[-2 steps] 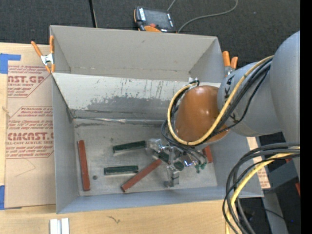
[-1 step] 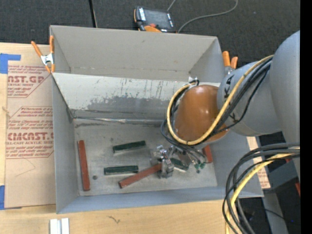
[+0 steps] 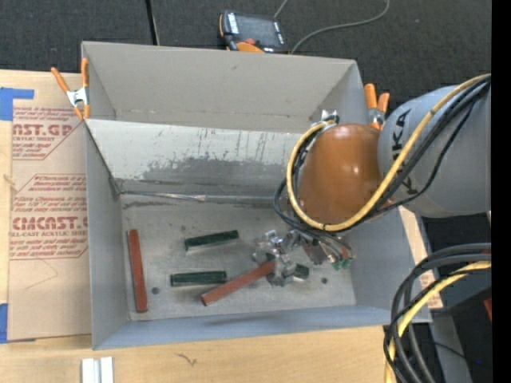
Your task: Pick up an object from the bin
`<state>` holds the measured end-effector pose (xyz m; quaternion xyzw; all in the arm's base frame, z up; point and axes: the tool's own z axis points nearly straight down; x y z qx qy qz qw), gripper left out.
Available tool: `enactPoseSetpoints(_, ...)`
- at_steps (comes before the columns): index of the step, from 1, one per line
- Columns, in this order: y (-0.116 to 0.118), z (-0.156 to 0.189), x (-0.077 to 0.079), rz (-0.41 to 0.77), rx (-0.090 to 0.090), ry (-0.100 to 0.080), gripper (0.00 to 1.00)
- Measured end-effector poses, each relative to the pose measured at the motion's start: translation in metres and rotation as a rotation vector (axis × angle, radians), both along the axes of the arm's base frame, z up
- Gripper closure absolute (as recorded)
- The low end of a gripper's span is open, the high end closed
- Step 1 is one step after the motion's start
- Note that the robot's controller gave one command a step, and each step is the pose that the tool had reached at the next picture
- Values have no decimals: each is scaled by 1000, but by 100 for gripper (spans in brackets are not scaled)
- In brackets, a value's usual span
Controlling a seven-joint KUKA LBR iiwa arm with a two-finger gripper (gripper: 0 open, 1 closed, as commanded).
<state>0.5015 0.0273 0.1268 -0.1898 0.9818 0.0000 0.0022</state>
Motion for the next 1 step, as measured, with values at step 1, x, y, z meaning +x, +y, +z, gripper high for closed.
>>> enactPoseSetpoints(1, -2, 112, -4, 1, 0, -4, 100)
